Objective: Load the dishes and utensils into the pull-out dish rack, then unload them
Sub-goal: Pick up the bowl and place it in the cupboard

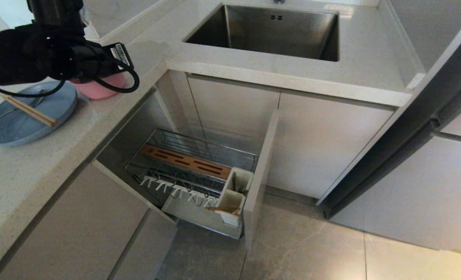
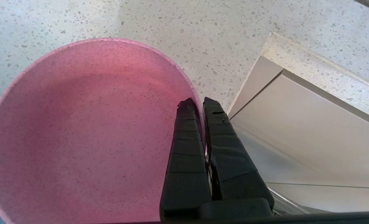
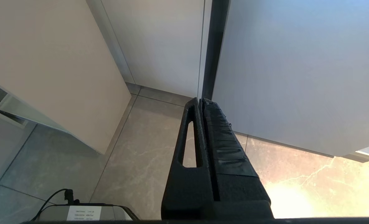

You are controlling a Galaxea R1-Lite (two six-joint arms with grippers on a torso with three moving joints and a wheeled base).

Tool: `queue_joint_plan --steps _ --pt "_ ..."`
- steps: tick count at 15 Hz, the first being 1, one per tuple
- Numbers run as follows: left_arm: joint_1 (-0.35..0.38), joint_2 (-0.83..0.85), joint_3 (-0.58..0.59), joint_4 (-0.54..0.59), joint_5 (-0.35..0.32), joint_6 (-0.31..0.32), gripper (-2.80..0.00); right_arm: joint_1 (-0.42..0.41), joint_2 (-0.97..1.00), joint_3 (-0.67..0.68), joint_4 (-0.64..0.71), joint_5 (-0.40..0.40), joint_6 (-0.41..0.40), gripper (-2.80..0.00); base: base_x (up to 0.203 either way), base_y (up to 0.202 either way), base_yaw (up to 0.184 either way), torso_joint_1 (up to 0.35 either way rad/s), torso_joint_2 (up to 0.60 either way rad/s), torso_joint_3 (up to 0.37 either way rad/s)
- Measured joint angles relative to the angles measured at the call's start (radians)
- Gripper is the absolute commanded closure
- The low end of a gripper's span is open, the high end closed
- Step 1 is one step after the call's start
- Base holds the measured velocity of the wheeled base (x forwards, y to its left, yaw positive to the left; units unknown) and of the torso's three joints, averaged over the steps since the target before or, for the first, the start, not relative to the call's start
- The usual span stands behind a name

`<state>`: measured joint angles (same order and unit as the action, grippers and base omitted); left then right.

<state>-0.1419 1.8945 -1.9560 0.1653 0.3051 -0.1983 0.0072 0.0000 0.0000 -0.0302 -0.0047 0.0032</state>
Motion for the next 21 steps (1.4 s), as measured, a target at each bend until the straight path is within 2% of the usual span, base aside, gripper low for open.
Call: queue_joint_plan --steps 4,6,8,10,14,17,19,21 --pt "-0.007 -0.034 0.007 0.016 -0.003 -0.009 0.0 0.0 0.0 0.0 0.0 0.0 0.0 0.0 0.0 0.0 0.0 0.0 0.0 0.0" --pt "-0.014 -0.073 0.012 0.063 -0.023 -0.023 0.0 0.0 0.0 0.0 0.0 0.0 0.0 0.0 0.0 0.0 0.0 0.0 0.0 0.0" --pt "-0.028 -0.122 0.013 0.134 -0.058 -0.058 0.0 0.0 0.0 0.0 0.0 0.0 0.0 0.0 0.0 0.0 0.0 0.0 0.0 0.0" --pt "-0.062 -0.177 0.013 0.151 -0.065 -0.129 0.0 0.0 0.0 0.0 0.0 0.0 0.0 0.0 0.0 0.0 0.0 0.0 0.0 0.0" --pt "-0.183 -0.289 0.015 0.154 -0.087 -0.284 0.0 0.0 0.0 0.0 0.0 0.0 0.0 0.0 0.0 0.0 0.0 0.0 0.0 0.0" --pt "-0.312 -0.355 0.013 0.168 -0.083 -0.35 0.0 0.0 0.0 0.0 0.0 0.0 0.0 0.0 0.0 0.0 0.0 0.0 0.0 0.0" --pt "-0.391 -0.38 0.011 0.272 -0.042 -0.355 0.0 0.0 0.0 0.0 0.0 0.0 0.0 0.0 0.0 0.0 0.0 0.0 0.0 0.0" --pt "-0.44 -0.388 0.009 0.414 0.013 -0.374 0.0 0.0 0.0 0.0 0.0 0.0 0.0 0.0 0.0 0.0 0.0 0.0 0.0 0.0"
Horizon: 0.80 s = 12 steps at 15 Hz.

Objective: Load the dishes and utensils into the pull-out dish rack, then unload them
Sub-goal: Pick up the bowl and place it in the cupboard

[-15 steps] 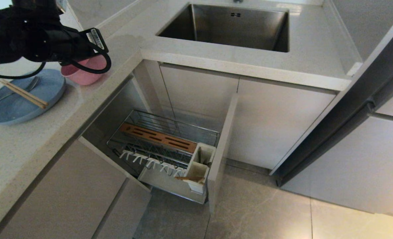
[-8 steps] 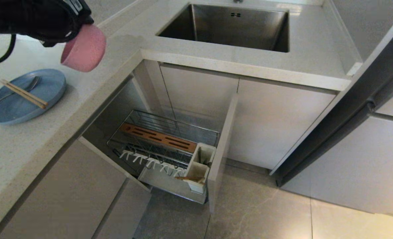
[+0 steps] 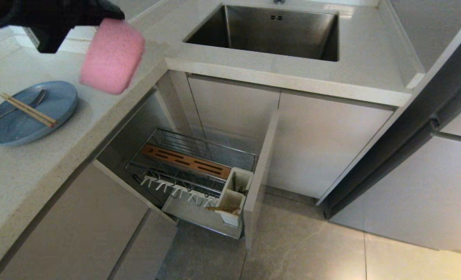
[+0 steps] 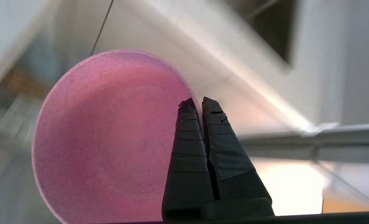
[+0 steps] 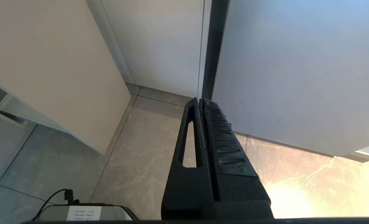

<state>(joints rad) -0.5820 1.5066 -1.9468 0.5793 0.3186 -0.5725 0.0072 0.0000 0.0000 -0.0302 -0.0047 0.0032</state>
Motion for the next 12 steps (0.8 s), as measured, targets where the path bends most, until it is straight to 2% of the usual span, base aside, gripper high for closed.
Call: queue_joint_plan --steps 2,4,5,6,8,12 --pt "-0.02 0.002 0.001 0.056 0.037 -0.086 0.0 0.0 0.0 0.0 0.0 0.0 0.0 0.0 0.0 0.0 0.0 0.0 0.0 0.0" --pt "-0.051 0.003 0.031 0.012 0.053 -0.2 0.0 0.0 0.0 0.0 0.0 0.0 0.0 0.0 0.0 0.0 0.0 0.0 0.0 0.0" --pt "-0.066 0.002 0.067 -0.049 0.059 -0.253 0.0 0.0 0.0 0.0 0.0 0.0 0.0 0.0 0.0 0.0 0.0 0.0 0.0 0.0" --pt "-0.078 0.001 0.116 -0.123 0.069 -0.286 0.0 0.0 0.0 0.0 0.0 0.0 0.0 0.0 0.0 0.0 0.0 0.0 0.0 0.0" --pt "-0.093 0.001 0.243 -0.313 0.105 -0.314 0.0 0.0 0.0 0.0 0.0 0.0 0.0 0.0 0.0 0.0 0.0 0.0 0.0 0.0" --pt "-0.095 0.037 0.519 -0.774 0.194 -0.323 0.0 0.0 0.0 0.0 0.0 0.0 0.0 0.0 0.0 0.0 0.0 0.0 0.0 0.0"
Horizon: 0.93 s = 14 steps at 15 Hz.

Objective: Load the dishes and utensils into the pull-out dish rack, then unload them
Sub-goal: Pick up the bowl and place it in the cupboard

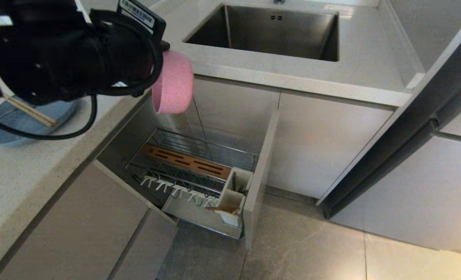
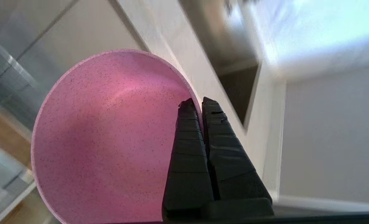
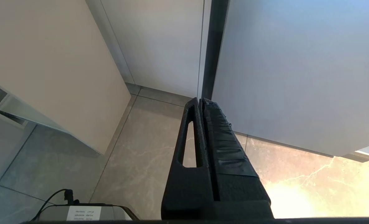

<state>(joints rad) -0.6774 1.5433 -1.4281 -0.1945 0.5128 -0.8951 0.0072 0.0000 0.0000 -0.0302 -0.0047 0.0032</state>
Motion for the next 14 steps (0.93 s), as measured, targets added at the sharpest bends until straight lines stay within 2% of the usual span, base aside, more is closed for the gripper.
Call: queue_joint_plan --steps 3,7,11,14 --pt "0.038 0.078 0.117 -0.296 0.039 -0.001 0.0 0.0 0.0 0.0 0.0 0.0 0.0 0.0 0.0 0.0 0.0 0.0 0.0 0.0" --pt "0.08 0.184 0.208 -0.633 0.042 0.004 0.0 0.0 0.0 0.0 0.0 0.0 0.0 0.0 0.0 0.0 0.0 0.0 0.0 0.0" --pt "0.133 0.286 0.232 -0.789 0.051 0.004 0.0 0.0 0.0 0.0 0.0 0.0 0.0 0.0 0.0 0.0 0.0 0.0 0.0 0.0" --pt "0.144 0.365 0.236 -0.868 0.104 0.005 0.0 0.0 0.0 0.0 0.0 0.0 0.0 0.0 0.0 0.0 0.0 0.0 0.0 0.0"
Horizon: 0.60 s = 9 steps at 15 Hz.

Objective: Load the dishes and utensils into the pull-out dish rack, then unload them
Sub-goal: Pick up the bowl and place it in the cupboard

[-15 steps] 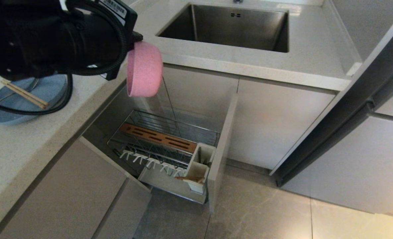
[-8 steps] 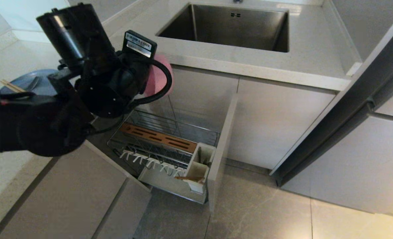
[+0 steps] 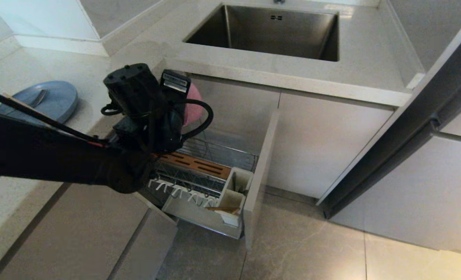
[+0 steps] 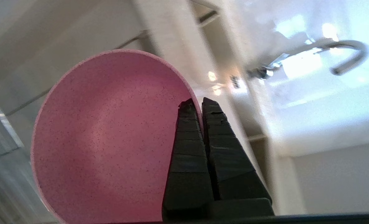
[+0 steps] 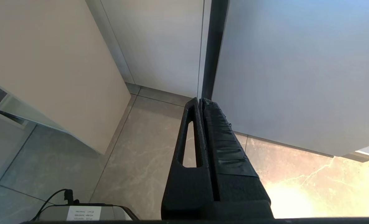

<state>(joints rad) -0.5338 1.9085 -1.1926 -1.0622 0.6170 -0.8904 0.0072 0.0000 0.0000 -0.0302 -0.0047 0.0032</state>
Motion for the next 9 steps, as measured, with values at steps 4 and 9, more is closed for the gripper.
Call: queue_joint_plan --steps 4,9 --pt "-0.01 0.073 -0.003 -0.034 0.038 -0.011 0.0 0.0 0.0 0.0 0.0 0.0 0.0 0.0 0.0 0.0 0.0 0.0 0.0 0.0" --pt "-0.008 0.116 -0.002 -0.033 0.076 -0.074 0.0 0.0 0.0 0.0 0.0 0.0 0.0 0.0 0.0 0.0 0.0 0.0 0.0 0.0"
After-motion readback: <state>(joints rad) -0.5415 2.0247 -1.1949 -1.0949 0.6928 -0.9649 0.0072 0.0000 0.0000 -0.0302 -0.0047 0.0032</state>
